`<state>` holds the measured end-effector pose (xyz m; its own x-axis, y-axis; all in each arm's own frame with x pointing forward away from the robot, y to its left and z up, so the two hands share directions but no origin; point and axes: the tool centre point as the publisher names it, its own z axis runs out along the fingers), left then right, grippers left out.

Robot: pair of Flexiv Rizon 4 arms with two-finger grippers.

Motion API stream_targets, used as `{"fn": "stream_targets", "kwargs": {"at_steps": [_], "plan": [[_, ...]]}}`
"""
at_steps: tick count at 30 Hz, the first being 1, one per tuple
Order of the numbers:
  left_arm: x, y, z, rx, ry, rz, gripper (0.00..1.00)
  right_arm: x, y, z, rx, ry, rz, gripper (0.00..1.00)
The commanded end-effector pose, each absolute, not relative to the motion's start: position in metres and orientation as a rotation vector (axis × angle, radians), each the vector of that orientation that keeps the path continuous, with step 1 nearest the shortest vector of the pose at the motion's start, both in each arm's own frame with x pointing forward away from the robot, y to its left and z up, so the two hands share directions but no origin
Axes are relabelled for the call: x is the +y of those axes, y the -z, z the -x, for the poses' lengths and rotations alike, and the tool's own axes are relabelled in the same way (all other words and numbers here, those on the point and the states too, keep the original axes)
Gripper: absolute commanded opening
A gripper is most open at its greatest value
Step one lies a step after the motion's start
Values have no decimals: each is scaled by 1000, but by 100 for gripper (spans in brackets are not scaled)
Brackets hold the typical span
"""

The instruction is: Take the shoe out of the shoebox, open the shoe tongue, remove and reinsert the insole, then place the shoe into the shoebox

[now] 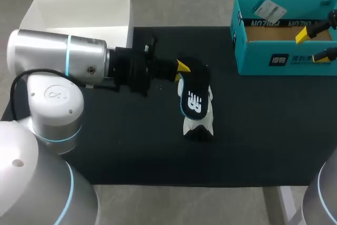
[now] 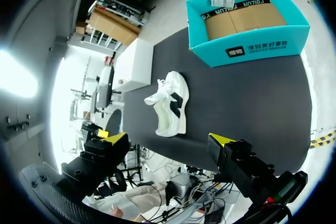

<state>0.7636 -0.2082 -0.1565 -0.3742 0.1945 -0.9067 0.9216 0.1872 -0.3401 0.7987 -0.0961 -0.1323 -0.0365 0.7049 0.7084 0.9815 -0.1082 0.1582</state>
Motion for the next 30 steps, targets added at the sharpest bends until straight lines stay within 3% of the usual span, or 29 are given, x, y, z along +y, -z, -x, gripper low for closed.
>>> {"fn": "stream_targets", "kwargs": {"at_steps": [1, 9, 30], "plan": [[-205, 183, -754, 1731, 1235, -1053, 0, -96, 133, -798, -1773, 941, 1852, 100], [-204, 224, -737, 1868, 1344, -1003, 0, -96, 133, -798, -1773, 941, 1852, 100], [-219, 244, -742, 1855, 1503, -992, 0, -96, 133, -798, -1773, 941, 1852, 100]]}}
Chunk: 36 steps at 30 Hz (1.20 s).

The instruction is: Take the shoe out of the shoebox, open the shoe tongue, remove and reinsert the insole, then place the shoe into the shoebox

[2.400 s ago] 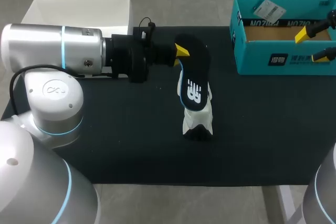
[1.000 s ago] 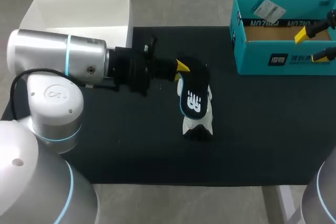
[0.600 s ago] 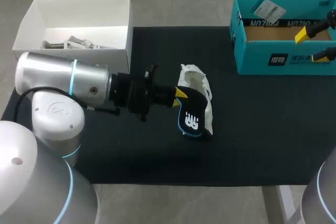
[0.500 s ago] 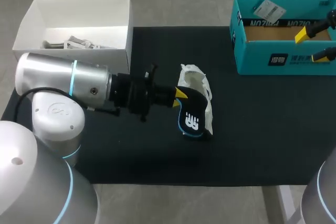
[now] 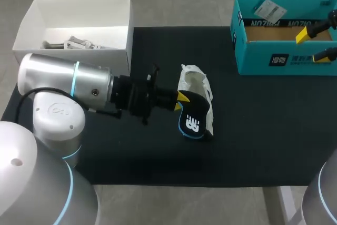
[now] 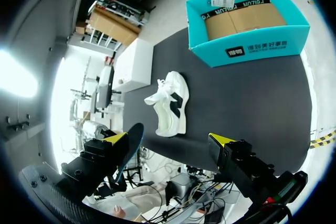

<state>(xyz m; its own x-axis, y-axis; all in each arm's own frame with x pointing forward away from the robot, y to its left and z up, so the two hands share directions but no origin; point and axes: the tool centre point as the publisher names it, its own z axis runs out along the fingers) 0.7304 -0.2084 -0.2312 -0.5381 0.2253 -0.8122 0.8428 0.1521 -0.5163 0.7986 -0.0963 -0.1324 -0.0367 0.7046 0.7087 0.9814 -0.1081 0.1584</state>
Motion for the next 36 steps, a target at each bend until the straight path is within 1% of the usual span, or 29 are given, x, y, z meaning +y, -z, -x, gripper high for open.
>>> {"fn": "stream_targets", "kwargs": {"at_steps": [1, 9, 26, 36], "plan": [[-221, 248, -744, 1852, 1493, -989, 0, -96, 133, -798, -1773, 941, 1852, 100], [-232, 269, -757, 1918, 1548, -964, 0, -96, 133, -798, -1773, 941, 1852, 100], [-232, 264, -755, 1921, 1544, -973, 0, -96, 133, -798, -1773, 941, 1852, 100], [-244, 313, -798, 2005, 1537, -903, 0, -96, 133, -798, -1773, 941, 1852, 100]]}}
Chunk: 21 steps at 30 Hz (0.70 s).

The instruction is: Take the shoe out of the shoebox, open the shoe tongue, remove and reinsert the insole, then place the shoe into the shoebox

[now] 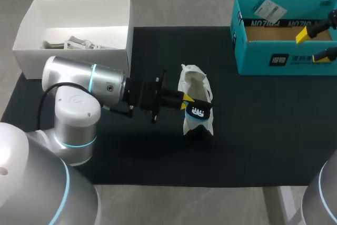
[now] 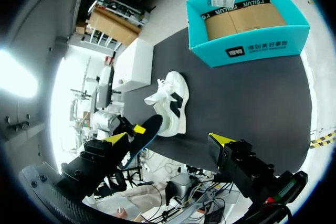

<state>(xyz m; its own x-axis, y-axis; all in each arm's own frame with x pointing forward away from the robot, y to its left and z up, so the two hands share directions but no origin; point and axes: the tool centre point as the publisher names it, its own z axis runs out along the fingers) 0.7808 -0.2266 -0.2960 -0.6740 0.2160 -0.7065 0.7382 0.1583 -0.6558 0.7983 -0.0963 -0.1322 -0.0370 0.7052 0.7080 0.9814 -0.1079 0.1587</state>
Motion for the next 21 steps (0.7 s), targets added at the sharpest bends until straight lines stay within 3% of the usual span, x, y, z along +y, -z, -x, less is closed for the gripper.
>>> {"fn": "stream_targets", "kwargs": {"at_steps": [1, 21], "plan": [[-245, 316, -801, 2007, 1545, -903, 0, -96, 133, -798, -1773, 941, 1852, 100], [-241, 335, -816, 2065, 1463, -888, 0, -96, 133, -798, -1773, 941, 1852, 100]]}}
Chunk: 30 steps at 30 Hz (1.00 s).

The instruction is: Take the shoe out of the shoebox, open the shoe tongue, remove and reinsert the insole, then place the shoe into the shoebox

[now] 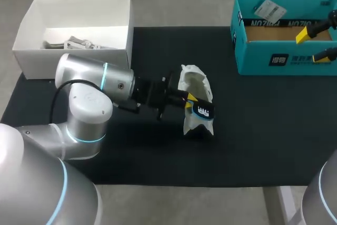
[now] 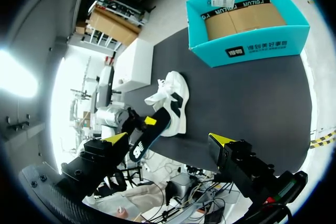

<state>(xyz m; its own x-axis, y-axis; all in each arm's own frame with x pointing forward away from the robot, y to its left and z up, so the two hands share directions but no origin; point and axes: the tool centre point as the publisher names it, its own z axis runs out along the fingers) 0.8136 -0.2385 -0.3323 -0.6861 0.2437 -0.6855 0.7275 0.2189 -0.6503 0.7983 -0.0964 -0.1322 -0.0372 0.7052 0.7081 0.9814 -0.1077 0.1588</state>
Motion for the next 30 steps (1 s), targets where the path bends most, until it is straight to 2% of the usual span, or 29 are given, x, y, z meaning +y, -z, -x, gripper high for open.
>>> {"fn": "stream_targets", "kwargs": {"at_steps": [1, 11, 25, 26, 27, 28, 30], "plan": [[-241, 337, -817, 2067, 1461, -887, 0, -96, 133, -798, -1773, 941, 1852, 100], [-245, 354, -834, 2092, 1461, -875, 0, -96, 133, -798, -1773, 941, 1852, 100], [-245, 352, -837, 2131, 1460, -829, 0, -96, 133, -798, -1773, 941, 1852, 100], [-244, 350, -835, 2131, 1455, -835, 10, -96, 133, -798, -1773, 941, 1852, 100], [-243, 348, -833, 2130, 1453, -839, 29, -96, 133, -798, -1773, 941, 1852, 100], [-242, 345, -831, 2127, 1453, -846, 34, -96, 133, -798, -1773, 941, 1852, 100], [-240, 341, -827, 2118, 1449, -853, 39, -96, 133, -798, -1773, 941, 1852, 100]]}}
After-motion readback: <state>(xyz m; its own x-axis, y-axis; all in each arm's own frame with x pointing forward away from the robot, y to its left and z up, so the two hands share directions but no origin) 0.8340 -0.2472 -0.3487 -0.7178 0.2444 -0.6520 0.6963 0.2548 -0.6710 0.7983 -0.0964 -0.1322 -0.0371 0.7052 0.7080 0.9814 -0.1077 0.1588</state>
